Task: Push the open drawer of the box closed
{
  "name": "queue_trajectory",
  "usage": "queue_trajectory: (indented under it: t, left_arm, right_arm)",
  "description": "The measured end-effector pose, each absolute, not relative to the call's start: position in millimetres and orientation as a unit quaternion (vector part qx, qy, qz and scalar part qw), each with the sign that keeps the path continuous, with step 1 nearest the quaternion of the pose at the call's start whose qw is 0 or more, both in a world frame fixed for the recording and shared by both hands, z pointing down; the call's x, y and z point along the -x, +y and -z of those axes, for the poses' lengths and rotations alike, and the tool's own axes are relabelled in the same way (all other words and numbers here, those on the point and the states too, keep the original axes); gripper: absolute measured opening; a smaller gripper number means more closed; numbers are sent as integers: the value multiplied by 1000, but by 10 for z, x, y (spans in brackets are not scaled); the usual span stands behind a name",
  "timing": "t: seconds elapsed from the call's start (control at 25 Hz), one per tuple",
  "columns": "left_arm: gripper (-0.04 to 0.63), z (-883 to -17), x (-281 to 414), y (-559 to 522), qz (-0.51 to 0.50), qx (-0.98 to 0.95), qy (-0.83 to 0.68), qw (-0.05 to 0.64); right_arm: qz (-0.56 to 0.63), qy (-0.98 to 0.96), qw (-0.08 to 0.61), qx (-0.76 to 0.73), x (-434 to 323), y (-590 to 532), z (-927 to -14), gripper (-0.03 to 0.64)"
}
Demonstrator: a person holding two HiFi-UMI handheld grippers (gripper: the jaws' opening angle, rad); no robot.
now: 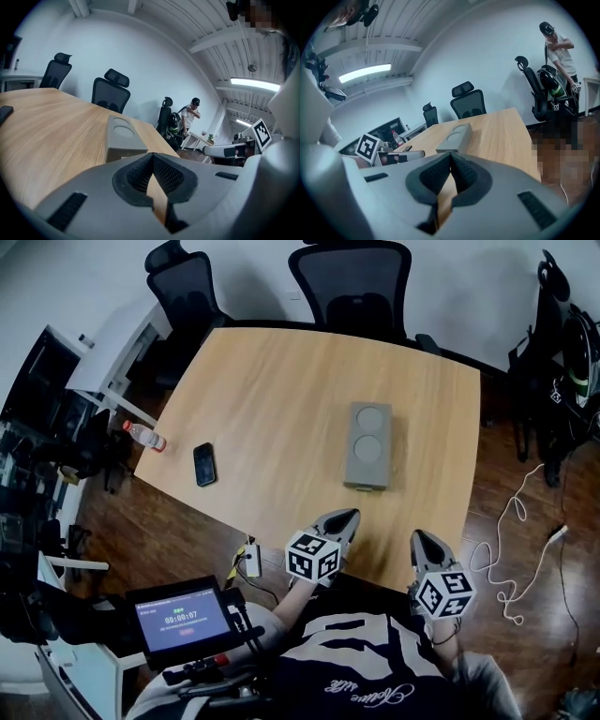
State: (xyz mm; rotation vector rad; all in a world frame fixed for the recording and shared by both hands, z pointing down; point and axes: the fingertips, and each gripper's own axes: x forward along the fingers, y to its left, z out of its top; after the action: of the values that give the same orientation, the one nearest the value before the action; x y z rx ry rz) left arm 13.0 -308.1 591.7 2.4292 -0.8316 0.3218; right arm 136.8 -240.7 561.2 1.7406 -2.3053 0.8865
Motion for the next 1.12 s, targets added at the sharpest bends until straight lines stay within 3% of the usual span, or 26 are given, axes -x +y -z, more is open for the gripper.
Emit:
queue_trajectory:
  t: [0.6,1.12]
  left_arm:
    - [2,-5873,-697,-1504,-103,-867,-391,291]
    - [2,-5542,-195,-836,-62,-842,-463,269]
  right_arm:
    - [-292,-811,88,-499,-1972,-1344,-5624,-9]
    - [-305,-847,76,-428,-1463,-926,-5614,-9]
